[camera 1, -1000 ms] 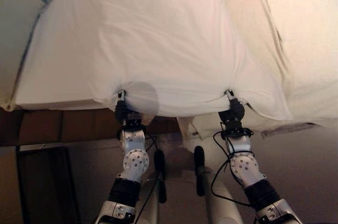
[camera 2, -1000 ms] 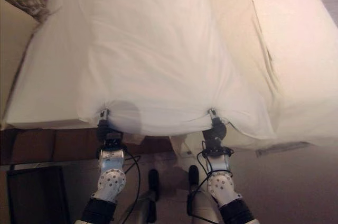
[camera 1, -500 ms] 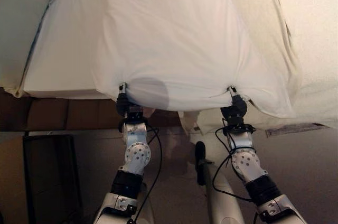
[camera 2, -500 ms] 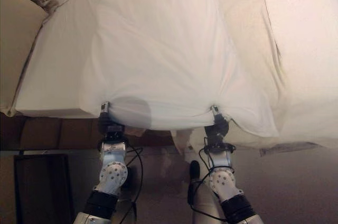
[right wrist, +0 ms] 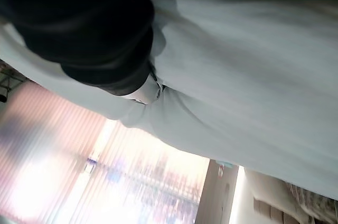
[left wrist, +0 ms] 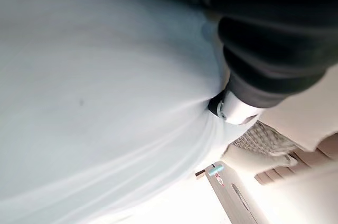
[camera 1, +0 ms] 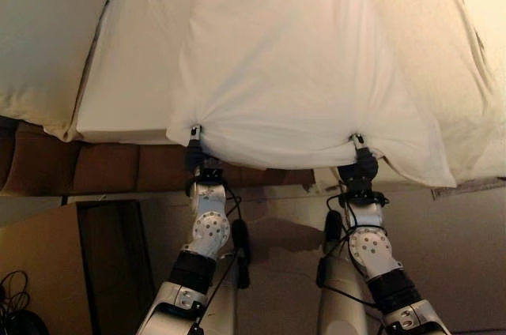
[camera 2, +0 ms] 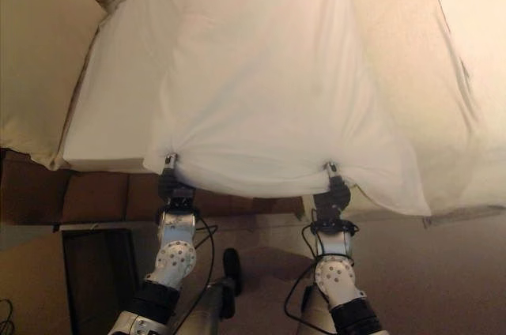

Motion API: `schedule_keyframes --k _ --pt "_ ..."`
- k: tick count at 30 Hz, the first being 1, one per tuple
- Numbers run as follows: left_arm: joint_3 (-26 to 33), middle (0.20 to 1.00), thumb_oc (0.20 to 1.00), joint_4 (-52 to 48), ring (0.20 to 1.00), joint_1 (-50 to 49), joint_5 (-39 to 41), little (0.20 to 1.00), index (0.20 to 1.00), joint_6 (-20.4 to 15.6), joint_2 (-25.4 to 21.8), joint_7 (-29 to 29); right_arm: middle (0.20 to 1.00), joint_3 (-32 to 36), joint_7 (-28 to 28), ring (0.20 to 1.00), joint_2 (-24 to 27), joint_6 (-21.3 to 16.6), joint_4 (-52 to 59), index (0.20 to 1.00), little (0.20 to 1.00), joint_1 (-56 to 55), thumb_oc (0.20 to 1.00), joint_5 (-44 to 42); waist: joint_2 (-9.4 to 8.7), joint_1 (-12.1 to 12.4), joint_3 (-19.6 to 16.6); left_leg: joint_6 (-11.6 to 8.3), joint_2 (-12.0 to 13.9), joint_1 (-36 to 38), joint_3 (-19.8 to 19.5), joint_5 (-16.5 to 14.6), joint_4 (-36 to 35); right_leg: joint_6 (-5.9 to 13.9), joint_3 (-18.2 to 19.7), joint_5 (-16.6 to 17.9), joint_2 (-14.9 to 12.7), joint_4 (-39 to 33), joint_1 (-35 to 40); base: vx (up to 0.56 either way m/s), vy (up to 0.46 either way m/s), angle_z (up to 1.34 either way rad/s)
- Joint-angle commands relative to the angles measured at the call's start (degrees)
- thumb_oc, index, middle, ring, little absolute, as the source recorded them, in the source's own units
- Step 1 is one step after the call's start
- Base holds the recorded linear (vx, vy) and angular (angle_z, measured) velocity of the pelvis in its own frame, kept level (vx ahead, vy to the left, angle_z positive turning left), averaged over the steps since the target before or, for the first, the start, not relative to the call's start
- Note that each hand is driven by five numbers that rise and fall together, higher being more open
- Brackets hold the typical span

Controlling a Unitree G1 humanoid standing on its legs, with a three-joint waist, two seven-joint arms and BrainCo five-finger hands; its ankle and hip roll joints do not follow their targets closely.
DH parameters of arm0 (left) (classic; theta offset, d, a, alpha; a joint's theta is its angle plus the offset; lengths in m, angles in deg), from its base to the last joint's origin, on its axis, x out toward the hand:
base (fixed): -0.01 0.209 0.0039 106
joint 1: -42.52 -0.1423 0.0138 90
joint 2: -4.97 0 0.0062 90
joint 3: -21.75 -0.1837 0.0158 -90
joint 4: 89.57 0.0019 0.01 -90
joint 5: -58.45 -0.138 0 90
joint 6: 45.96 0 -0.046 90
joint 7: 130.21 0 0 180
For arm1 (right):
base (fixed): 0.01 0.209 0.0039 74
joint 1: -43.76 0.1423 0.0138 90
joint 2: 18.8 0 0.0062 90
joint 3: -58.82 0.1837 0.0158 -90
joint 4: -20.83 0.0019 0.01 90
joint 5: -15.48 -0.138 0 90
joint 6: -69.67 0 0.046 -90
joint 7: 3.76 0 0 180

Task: Make the bed

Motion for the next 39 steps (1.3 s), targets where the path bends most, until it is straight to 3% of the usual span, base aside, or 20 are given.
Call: schedule_keyframes --k 1,2,5,8,20,30,37,38,39 --pt "7.49 0.200 0.200 -6.58 0.200 -1.08 -2.85 0.200 0.200 -5.47 -4.57 -0.07 0.200 1.75 -2.53 0.200 2.04 -4.39 3.49 0.200 0.200 -2.45 0.200 1.55 -0.32 -0.51 -2.61 -1.04 -2.60 4.74 0.04 1.87 -9.92 0.69 1.46 2.11 6.28 -3.23 2.40 -0.05 0.198 -0.29" --pt "8.07 0.200 0.200 -5.76 0.200 -1.18 -3.37 0.200 0.200 -6.06 -3.82 -1.43 0.200 0.70 -2.71 0.200 1.74 -4.34 2.10 0.200 0.200 -2.58 0.200 1.42 -0.15 -0.40 -2.44 -1.06 -2.98 5.24 0.28 2.68 -11.59 -0.01 2.68 2.11 7.70 -3.77 1.18 -0.01 0.112 -0.11" --pt "9.13 0.200 0.200 -4.03 0.200 -1.19 -3.00 0.200 0.200 -7.12 -3.04 -2.64 0.200 0.02 -3.47 0.200 1.72 -3.39 -0.06 0.200 0.200 -3.15 0.200 1.42 -0.27 -0.21 -1.95 -0.92 -2.83 5.19 0.40 2.34 -10.49 0.04 3.99 2.47 7.20 -4.31 1.52 -0.01 -0.002 -0.01" --pt "13.02 0.200 0.200 -0.57 0.200 -1.29 -2.98 0.200 0.200 -9.96 -1.98 -5.48 0.200 -2.14 -4.41 0.200 1.97 -0.80 -7.67 0.200 0.200 -3.42 0.200 5.09 -0.81 0.93 -1.40 -1.40 -1.84 2.82 1.41 1.72 -7.45 0.81 1.90 3.08 6.21 -4.87 1.41 -0.06 -0.100 0.03" --pt "22.92 0.200 0.200 16.87 0.200 1.36 -5.89 0.200 0.200 -13.13 -1.59 -13.26 0.200 -3.99 -6.16 0.200 -0.01 4.72 -30.48 0.200 0.200 -3.90 0.200 9.10 0.42 0.71 -1.04 -1.99 -1.74 0.42 2.00 3.00 -7.56 0.20 0.56 2.95 5.50 -4.89 -0.24 -0.02 -0.014 -0.01" --pt "27.43 0.200 0.200 45.00 0.200 5.54 -5.39 0.200 0.200 -7.67 -3.98 -15.08 0.200 -3.18 -2.45 0.200 -0.78 9.28 -50.35 0.200 0.200 -1.52 0.200 15.54 -0.55 0.14 0.67 -2.55 -1.01 -0.39 2.61 2.47 -6.49 0.20 0.37 2.65 5.18 -3.75 -0.72 -0.02 0.007 0.02" --pt "27.18 0.200 0.200 54.29 0.200 4.44 -6.85 0.200 0.200 -3.33 -4.60 -15.06 0.200 -3.56 -3.04 0.200 -0.88 12.26 -57.48 0.200 0.200 -1.20 0.200 19.16 -0.83 0.07 0.45 -2.50 -1.32 0.30 2.70 3.04 -7.96 0.44 0.34 3.12 5.23 -4.71 -0.21 0.01 0.001 0.00" --pt "26.38 0.617 0.617 55.20 0.617 4.16 -6.02 0.617 0.617 -1.85 -4.17 -13.56 1.000 -3.24 -3.06 1.000 -1.17 12.84 -58.51 1.000 1.000 -1.07 1.000 18.87 -0.74 0.00 0.34 -2.50 -1.24 0.50 2.73 3.17 -8.04 0.38 0.15 3.07 5.20 -4.75 0.06 0.00 0.000 0.00" --pt "26.37 0.802 0.802 55.30 0.802 4.20 -5.90 0.802 0.802 -1.82 -4.24 -13.40 1.000 -3.21 -3.08 1.000 -1.17 12.84 -58.53 1.000 1.000 -1.02 1.000 18.88 -0.78 0.01 0.34 -2.44 -1.25 0.33 2.78 3.46 -8.07 0.31 0.15 3.33 5.18 -4.83 -0.09 0.00 0.000 0.00"
